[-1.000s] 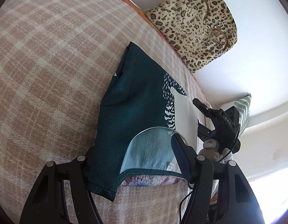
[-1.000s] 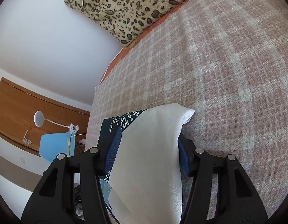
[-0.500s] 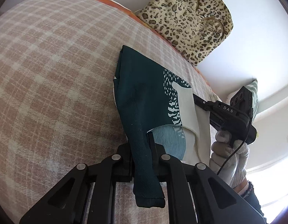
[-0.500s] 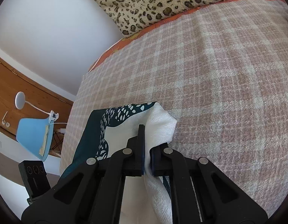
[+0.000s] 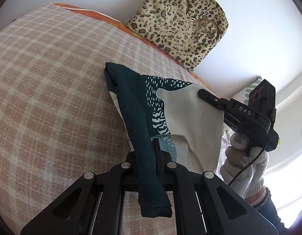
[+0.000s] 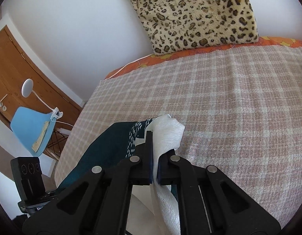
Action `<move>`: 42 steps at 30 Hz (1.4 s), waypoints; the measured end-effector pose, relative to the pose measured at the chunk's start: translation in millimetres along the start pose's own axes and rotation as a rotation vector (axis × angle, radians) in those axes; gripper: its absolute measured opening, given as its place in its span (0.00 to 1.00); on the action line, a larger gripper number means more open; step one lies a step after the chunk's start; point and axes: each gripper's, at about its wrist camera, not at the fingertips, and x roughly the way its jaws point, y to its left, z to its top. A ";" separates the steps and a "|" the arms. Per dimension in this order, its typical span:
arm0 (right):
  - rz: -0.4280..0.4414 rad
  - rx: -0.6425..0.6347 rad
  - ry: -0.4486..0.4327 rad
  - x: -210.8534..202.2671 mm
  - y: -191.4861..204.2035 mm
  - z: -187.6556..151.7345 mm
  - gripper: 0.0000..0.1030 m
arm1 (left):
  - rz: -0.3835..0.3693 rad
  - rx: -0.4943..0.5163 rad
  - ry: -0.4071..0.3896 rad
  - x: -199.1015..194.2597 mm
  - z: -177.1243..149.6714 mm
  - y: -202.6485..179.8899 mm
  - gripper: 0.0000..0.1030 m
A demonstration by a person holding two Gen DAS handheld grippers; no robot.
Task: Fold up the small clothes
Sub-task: 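Close both grippers on the edge of the folded green shirt, then lift the folded green shirt with both grippers and carry it onto the white shirt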
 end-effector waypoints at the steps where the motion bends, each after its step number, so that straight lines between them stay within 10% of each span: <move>1: 0.003 -0.004 -0.007 -3.8 1.3 1.1 0.04 | -0.002 -0.004 -0.006 -0.6 -0.3 -0.7 0.05; 22: -0.046 -0.096 -0.122 -75.7 11.0 7.3 0.03 | -0.096 0.093 -0.032 9.6 3.6 -69.9 0.04; 42: -0.172 -0.064 -0.245 -216.5 -85.0 51.1 0.03 | -0.230 0.244 -0.002 78.6 14.8 -219.7 0.04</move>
